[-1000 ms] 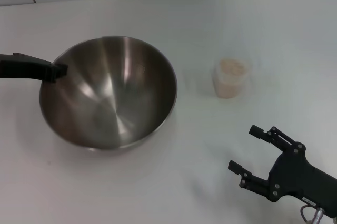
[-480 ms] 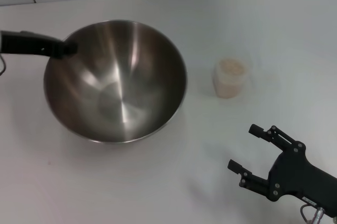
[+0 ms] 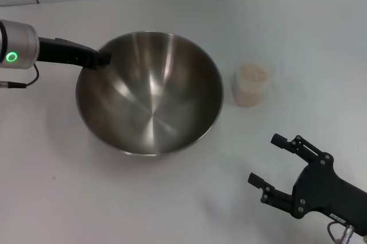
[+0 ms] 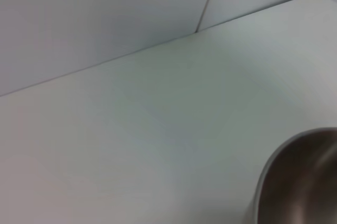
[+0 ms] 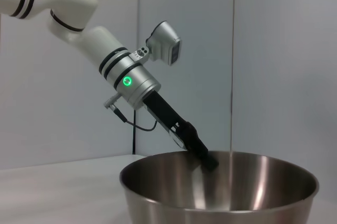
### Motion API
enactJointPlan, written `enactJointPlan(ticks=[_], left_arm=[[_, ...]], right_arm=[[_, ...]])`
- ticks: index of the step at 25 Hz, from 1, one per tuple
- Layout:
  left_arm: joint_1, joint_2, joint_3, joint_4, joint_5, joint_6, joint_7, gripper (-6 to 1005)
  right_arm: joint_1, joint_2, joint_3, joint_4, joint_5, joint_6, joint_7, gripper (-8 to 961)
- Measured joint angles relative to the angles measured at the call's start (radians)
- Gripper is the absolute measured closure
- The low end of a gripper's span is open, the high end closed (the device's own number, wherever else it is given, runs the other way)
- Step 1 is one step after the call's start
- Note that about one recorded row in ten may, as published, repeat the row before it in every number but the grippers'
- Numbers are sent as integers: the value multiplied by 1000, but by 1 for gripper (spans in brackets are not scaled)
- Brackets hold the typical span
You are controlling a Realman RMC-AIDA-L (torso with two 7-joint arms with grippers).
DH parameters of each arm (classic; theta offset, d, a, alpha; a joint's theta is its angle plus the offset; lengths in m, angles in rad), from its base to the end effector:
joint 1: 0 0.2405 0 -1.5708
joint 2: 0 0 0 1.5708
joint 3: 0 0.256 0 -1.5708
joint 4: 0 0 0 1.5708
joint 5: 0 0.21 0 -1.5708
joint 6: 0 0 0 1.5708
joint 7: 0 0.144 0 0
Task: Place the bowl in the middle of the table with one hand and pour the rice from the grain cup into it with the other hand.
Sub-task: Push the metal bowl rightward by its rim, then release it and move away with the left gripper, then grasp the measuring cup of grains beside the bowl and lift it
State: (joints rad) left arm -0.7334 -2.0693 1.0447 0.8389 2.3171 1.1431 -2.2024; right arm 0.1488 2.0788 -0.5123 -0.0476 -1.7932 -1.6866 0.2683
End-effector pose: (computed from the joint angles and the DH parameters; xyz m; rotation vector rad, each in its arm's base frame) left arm -0.2094 0.4181 -0.0105 -2.5136 -1.0069 -0.0963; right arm 0.3307 0.1615 -0.0555 -2.2635 0.2930 0.8969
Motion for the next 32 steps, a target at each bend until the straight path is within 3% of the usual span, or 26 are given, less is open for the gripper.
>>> enactJointPlan(ticks=[11, 13, 17, 20, 21, 24, 25, 28, 32], left_arm=[[43, -1, 19, 21, -82, -5, 100, 843], [80, 1, 20, 95, -137, 33, 142, 832], [152, -1, 20, 244, -171, 108, 210, 687], [211, -2, 21, 322, -225, 145, 276, 590], [303, 2, 21, 391, -335, 194, 395, 565], [354, 3, 21, 415, -399, 224, 481, 492], [399, 3, 18, 428, -451, 253, 556, 468], [511, 5, -11, 413, -550, 352, 724, 394], [549, 3, -65, 337, -568, 400, 829, 271]], right_arm=[[0, 0, 1, 0, 0, -1, 0, 128], [0, 0, 5, 0, 0, -1, 0, 128], [-1, 1, 37, 1, 1, -1, 0, 128], [-9, 2, 103, 7, 2, 0, 0, 128], [-13, 3, 137, 9, 2, 5, 0, 127], [-22, 5, 251, 33, 2, 34, 6, 127], [-24, 5, 291, 43, 2, 43, 8, 127], [-31, 5, 415, 70, 3, 81, 9, 127], [-21, 7, 536, 93, 3, 157, 9, 127]])
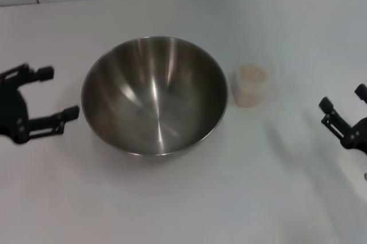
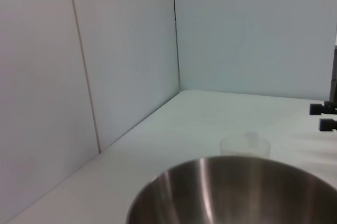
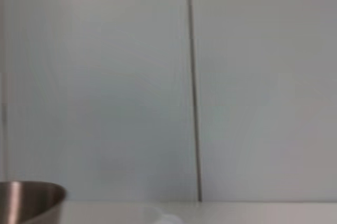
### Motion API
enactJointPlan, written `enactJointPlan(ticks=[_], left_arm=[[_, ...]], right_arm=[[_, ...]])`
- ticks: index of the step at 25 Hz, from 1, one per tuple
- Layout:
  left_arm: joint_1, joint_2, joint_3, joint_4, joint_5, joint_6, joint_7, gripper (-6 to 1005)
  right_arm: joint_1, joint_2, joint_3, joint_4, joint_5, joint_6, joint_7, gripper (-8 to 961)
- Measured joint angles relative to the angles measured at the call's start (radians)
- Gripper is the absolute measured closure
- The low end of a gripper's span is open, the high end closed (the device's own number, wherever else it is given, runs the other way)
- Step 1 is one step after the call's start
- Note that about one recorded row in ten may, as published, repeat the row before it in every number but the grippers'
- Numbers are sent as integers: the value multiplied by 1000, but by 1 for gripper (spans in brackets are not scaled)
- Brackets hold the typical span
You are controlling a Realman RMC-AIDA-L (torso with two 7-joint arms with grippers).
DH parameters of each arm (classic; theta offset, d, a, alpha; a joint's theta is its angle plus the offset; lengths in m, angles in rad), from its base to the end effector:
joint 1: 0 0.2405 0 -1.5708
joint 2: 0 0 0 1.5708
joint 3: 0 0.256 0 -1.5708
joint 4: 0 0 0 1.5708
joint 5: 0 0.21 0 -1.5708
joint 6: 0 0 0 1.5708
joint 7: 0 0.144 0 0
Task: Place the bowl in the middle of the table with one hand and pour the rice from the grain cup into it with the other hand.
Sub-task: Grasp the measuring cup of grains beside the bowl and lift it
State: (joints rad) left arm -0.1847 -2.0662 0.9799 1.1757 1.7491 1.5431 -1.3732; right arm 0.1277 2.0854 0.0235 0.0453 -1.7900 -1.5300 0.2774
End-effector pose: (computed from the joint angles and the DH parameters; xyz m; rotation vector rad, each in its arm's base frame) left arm -0.2638 0.2881 0.0569 -2.6250 -0.2644 -0.5509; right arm 0.3696 0.1900 -0.0238 -1.7268 0.5735 0.7481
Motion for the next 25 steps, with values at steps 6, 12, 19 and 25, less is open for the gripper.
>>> enactJointPlan(ticks=[6, 12, 19, 25], left_arm=[[0, 3, -124, -210, -68, 78, 173, 123], [-6, 4, -140, -235, -64, 90, 182, 126], [-7, 3, -133, -237, -63, 91, 182, 129], [-14, 3, -120, -238, -53, 93, 182, 130]], right_arm=[[60, 0, 27, 9, 0, 107, -7, 127], [135, 2, 28, 23, 0, 198, -9, 127], [179, 2, 29, 31, 0, 271, -9, 127], [211, 2, 38, 33, 0, 328, -10, 128]])
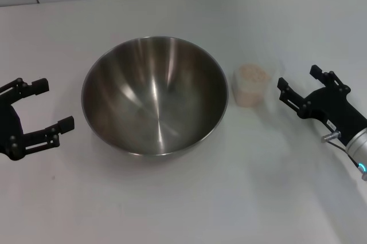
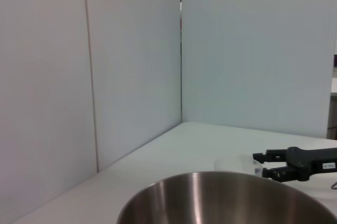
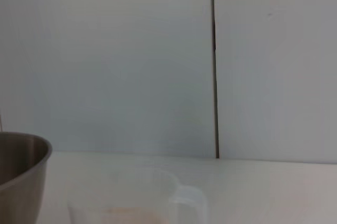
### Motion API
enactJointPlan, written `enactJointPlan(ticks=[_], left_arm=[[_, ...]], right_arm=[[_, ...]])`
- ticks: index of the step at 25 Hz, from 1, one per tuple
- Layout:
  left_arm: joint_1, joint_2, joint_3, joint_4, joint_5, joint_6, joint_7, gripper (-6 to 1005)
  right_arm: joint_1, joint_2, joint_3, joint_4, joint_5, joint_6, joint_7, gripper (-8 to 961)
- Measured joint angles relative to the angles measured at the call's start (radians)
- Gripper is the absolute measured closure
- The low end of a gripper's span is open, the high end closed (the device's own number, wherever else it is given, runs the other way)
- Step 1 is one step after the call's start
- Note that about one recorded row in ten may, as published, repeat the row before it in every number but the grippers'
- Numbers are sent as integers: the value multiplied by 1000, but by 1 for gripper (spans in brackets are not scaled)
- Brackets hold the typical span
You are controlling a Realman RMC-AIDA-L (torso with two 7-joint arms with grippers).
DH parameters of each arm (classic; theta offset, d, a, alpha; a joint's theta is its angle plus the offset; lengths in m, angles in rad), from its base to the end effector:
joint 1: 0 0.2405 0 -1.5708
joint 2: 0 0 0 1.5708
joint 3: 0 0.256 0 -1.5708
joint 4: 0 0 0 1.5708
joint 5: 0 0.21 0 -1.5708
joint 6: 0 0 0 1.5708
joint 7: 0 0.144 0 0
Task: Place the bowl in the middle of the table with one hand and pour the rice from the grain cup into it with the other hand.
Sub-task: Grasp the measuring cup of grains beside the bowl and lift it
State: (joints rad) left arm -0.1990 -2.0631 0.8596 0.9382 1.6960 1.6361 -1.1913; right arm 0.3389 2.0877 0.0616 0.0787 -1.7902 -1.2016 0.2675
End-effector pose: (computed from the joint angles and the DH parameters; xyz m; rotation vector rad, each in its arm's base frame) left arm -0.2907 0.2704 0.0484 -2.5752 -0.2977 -0.7241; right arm 0.3582 0.2682 -0.0501 -1.8334 0.6518 0.6114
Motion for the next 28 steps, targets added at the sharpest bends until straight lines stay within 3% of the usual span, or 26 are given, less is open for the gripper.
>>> enactJointPlan(ticks=[24, 28], left_arm=[[-5, 0, 24, -13, 17, -4, 0, 131], [-6, 0, 25, -13, 17, -5, 0, 132]], right_arm=[[75, 0, 44, -1, 0, 49, -1, 128], [80, 0, 47, -1, -1, 63, -1, 169]])
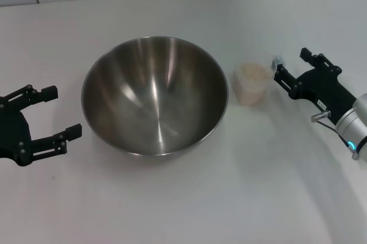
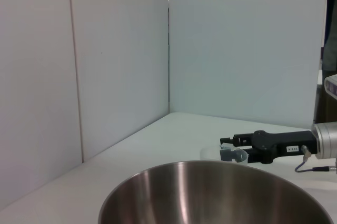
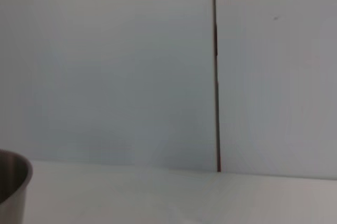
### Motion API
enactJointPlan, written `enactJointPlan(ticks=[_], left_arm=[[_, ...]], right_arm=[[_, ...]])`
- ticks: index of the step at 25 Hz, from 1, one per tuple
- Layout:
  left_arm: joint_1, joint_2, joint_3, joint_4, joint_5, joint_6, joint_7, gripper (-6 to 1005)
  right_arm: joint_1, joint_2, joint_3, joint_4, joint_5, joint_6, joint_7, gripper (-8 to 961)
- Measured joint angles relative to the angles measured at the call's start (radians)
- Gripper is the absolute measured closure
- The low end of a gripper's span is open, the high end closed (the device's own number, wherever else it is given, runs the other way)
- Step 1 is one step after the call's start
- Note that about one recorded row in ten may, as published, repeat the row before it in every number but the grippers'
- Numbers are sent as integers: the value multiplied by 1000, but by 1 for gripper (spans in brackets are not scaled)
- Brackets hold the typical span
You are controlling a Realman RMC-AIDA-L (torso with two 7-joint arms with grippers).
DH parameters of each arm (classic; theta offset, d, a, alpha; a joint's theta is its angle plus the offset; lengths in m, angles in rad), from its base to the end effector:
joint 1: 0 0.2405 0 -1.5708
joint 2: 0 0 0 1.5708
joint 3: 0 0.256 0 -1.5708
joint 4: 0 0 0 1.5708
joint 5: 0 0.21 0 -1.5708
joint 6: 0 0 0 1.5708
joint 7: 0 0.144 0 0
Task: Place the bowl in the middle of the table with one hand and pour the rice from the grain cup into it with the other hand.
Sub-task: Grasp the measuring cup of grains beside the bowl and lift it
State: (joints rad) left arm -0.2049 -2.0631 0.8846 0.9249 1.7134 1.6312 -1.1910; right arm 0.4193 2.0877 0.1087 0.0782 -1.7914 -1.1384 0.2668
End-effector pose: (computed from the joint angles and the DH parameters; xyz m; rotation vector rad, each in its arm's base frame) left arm -0.2904 0.2697 0.0404 -2.6132 -0.3056 -0.7099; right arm 0.3457 0.2988 -0.0490 -1.8301 0.6384 0.6103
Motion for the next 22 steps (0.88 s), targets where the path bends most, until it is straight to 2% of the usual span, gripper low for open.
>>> enactJointPlan(ticks=[7, 12, 15, 20, 22], left_arm=[[-9, 0, 0, -1, 13, 1, 0, 132], [-31, -2, 1, 1, 66, -1, -11, 133], [-38, -3, 0, 6, 79, -4, -13, 133], [-49, -1, 0, 33, 93, -5, -36, 133], [-54, -2, 0, 46, 115, -8, -39, 133]], right_arm=[[15, 0, -5, 3, -6, 39, 0, 240], [15, 0, -4, 6, -7, 37, 0, 476], [15, 0, -5, 6, -8, 34, 0, 691], [11, 0, -5, 6, -8, 26, 0, 914], [10, 0, -4, 6, -8, 19, 0, 927]])
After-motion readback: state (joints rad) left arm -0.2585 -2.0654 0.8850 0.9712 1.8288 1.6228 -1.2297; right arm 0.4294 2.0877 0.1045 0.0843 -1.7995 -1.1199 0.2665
